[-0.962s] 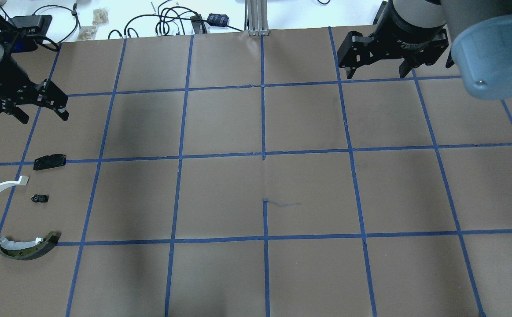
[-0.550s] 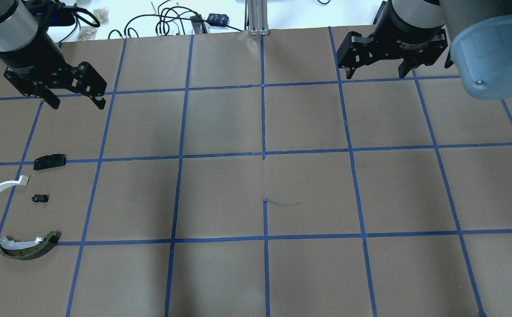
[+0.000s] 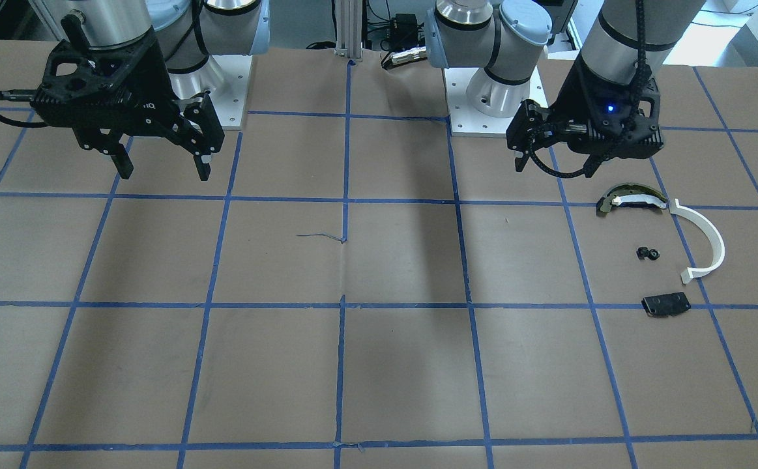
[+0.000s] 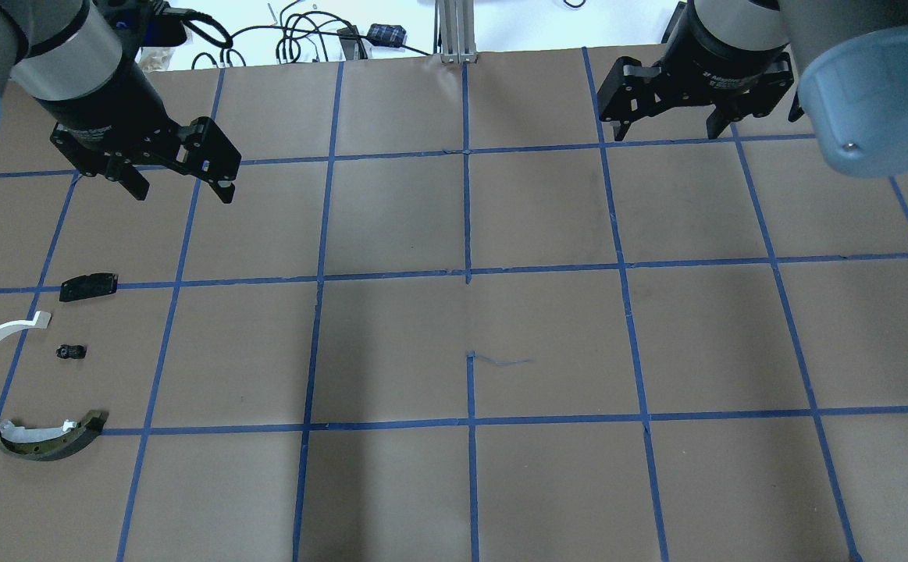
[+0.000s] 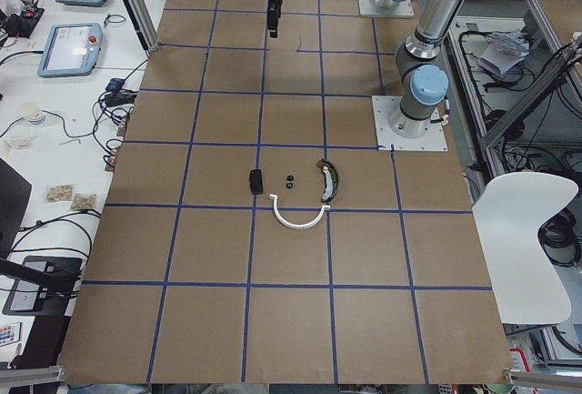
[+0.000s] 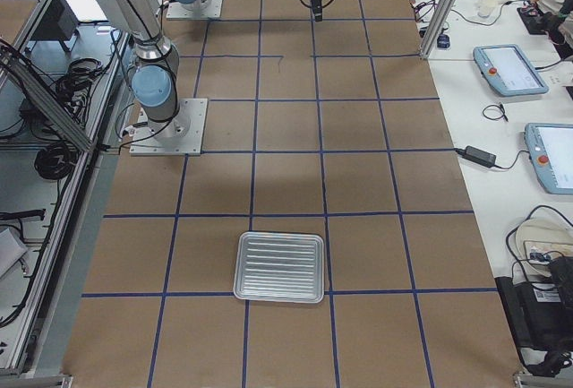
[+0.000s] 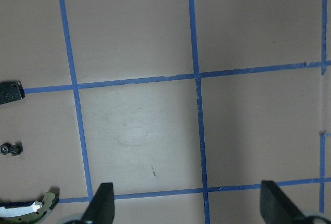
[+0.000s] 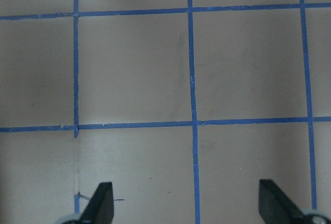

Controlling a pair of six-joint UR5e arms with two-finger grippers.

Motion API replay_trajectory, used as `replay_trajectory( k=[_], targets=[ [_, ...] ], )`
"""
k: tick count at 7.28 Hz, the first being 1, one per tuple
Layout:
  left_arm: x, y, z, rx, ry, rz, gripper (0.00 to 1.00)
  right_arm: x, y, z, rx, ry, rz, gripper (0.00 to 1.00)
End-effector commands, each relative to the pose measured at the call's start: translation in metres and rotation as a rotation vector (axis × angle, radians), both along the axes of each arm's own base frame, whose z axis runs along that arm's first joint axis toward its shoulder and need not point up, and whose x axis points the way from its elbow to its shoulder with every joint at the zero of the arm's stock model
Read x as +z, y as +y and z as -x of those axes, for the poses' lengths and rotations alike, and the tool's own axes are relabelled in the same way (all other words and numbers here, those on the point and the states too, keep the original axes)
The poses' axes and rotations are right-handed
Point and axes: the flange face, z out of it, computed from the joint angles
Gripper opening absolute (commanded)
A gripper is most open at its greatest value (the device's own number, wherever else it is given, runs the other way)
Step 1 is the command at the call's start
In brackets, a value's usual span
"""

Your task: Place bearing gear from tray to pile

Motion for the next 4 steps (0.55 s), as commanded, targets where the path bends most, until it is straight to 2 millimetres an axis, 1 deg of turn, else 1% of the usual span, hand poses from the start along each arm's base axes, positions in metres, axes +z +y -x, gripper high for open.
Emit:
replay_trajectory(
  k=[1,4],
  targets=[
    [-0.0136,0.0064,0.0030,-0.012,0.007,-0.024,1.00,-0.0019,-0.0016,-0.0001,0.000,0.000,-0.002,1.00],
    [-0.0126,0.0063,0.0022,-0.015,0.007,-0.018,1.00,-0.0019,-0.0010,-0.0001,0.000,0.000,-0.002,1.00]
  ],
)
